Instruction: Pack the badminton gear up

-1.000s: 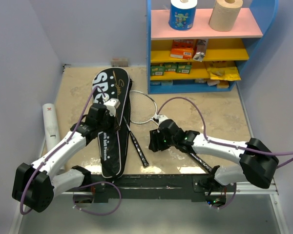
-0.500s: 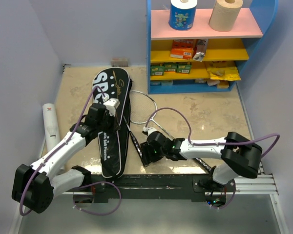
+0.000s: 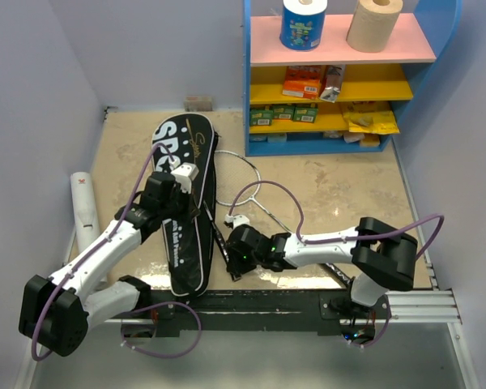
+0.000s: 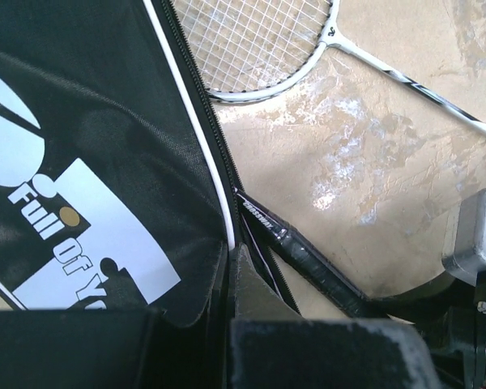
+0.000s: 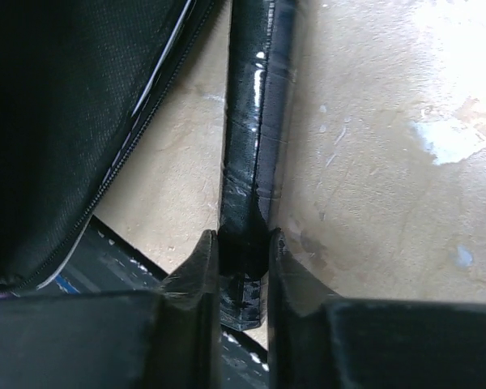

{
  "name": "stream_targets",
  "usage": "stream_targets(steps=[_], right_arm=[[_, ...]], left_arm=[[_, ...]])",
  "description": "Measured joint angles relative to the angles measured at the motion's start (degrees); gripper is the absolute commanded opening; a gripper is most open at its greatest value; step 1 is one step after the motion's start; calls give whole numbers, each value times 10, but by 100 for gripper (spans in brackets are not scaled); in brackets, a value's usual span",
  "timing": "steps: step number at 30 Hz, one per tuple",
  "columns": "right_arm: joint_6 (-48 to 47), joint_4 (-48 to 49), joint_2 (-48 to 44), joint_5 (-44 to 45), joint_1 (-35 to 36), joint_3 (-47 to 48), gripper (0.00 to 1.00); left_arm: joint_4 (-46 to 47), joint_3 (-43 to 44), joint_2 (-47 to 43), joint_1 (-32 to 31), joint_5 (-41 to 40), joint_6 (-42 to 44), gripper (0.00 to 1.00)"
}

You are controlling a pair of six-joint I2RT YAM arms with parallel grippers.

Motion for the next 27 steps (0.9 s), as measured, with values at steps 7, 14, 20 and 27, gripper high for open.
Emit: stream_targets(steps=[7, 14, 20, 27], right_arm=[[4, -26, -4, 17, 0, 9, 0], [3, -84, -43, 23, 3, 35, 1], [4, -101, -79, -4, 6, 54, 1], [19, -87, -51, -17, 26, 54, 0]], left_arm=[[0, 0, 0, 0, 2, 0, 0], [5, 0, 15, -49, -35, -12, 0], [49, -27, 21, -72, -52, -63, 0], [111, -75, 21, -77, -31, -112, 0]])
